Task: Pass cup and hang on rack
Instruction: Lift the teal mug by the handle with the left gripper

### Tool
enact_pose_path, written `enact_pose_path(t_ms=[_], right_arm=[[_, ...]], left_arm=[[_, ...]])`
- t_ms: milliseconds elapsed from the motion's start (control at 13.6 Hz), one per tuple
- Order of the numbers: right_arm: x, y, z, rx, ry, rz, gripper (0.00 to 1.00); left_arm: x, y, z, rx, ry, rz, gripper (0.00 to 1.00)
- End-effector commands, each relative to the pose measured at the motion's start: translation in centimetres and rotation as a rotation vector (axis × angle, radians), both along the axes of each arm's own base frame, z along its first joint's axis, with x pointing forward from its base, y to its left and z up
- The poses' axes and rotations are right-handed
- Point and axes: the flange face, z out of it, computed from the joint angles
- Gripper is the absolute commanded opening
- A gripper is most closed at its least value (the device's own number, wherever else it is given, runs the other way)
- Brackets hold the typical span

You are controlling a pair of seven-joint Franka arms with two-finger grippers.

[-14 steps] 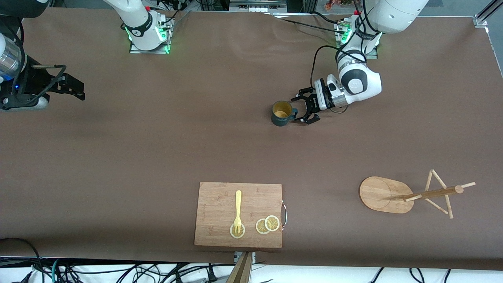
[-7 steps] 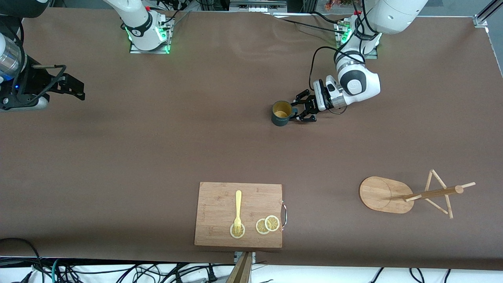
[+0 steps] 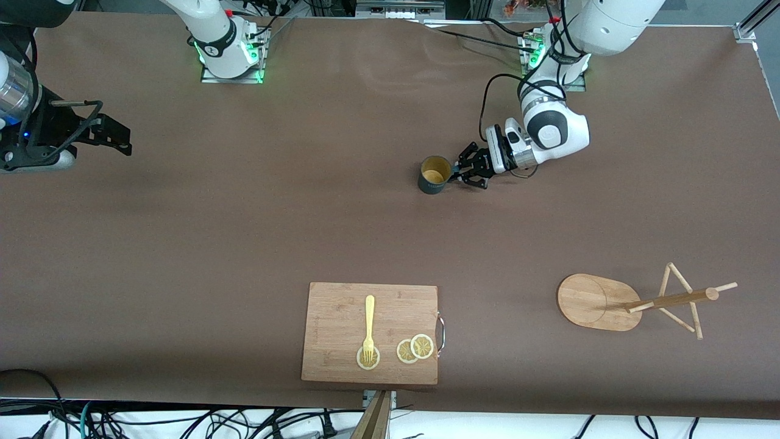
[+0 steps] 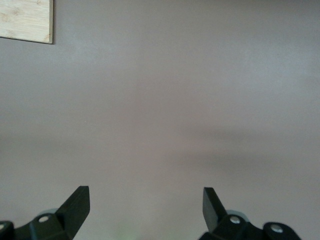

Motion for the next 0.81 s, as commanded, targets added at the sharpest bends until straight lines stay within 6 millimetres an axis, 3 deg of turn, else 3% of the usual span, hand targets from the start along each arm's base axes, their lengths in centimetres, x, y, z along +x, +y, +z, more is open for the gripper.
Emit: enact_pose_path(t_ms=[0,294,514,735], right_arm=[[0.0,-0.1,0.5,-0.013,0.003,0.013,1.0],[0.0,-0.1,0.5,-0.013,0.003,0.013,1.0],[0.0,-0.1,0.5,-0.013,0.003,0.013,1.0],[0.0,-0.1,0.5,-0.013,0.003,0.013,1.0]], left_arm=[[1.3,0.6,1.4,-0.019,-0.019,0.055,0.0],[3.4,2.6,4.9,-0.019,0.145,0.094,0.0],[5.2,4.2,9.3,0.006,0.278,0.116,0.0],[7.2,7.9,14.0,0.038,0.438,0.125,0.0]])
